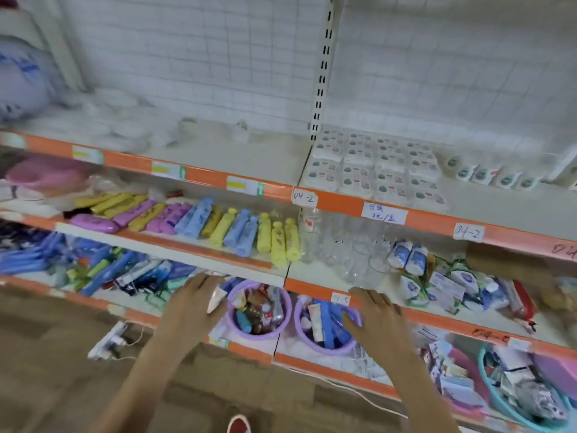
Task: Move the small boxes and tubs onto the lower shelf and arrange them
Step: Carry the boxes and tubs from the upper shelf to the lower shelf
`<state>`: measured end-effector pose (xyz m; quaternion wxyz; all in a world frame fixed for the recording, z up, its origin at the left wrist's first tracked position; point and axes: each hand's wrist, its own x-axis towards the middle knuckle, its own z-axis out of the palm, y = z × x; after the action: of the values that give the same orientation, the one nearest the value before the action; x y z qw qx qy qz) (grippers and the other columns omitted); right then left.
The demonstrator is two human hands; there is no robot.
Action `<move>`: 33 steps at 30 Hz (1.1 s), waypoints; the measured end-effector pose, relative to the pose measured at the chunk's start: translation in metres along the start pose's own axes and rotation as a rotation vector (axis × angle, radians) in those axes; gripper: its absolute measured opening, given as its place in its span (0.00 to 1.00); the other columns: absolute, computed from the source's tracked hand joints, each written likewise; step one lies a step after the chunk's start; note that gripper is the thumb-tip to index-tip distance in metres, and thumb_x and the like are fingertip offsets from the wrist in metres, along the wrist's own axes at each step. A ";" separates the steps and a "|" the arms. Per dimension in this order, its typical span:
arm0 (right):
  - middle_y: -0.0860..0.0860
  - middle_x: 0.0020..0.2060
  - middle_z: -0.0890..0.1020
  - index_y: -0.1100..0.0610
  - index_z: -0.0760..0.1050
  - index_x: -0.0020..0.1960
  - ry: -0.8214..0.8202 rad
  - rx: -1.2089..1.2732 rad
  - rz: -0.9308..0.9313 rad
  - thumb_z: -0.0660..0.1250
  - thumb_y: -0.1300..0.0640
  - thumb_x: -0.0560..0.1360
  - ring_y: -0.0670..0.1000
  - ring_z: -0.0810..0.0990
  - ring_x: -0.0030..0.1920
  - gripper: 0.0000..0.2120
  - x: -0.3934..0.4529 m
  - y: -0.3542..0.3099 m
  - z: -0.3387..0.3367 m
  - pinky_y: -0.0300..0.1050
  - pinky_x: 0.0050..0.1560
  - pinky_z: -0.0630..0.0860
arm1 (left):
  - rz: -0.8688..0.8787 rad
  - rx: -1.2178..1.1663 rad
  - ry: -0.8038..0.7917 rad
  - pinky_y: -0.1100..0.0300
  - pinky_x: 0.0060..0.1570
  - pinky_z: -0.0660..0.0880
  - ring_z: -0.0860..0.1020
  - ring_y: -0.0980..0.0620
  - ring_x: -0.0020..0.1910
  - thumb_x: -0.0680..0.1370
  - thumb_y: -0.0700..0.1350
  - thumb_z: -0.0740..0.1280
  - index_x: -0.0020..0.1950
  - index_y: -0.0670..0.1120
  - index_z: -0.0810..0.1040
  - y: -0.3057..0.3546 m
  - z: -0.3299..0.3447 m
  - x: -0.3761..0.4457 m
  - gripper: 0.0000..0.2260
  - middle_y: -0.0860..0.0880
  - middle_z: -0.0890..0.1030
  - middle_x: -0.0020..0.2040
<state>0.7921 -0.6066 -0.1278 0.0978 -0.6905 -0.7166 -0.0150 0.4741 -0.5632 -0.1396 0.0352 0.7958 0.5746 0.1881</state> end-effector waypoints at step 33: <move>0.50 0.45 0.81 0.54 0.79 0.49 0.115 0.100 -0.518 0.72 0.46 0.64 0.53 0.82 0.44 0.17 0.259 -0.504 0.043 0.47 0.38 0.78 | -0.388 0.305 0.138 0.56 0.35 0.78 0.81 0.49 0.40 0.60 0.46 0.79 0.48 0.48 0.81 -0.450 -0.195 -0.038 0.19 0.51 0.81 0.43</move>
<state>0.2798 -0.3674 -0.0708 0.1649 -0.4765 -0.8625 -0.0433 -0.0079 -0.4777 -0.0913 -0.0890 0.6520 0.7393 0.1429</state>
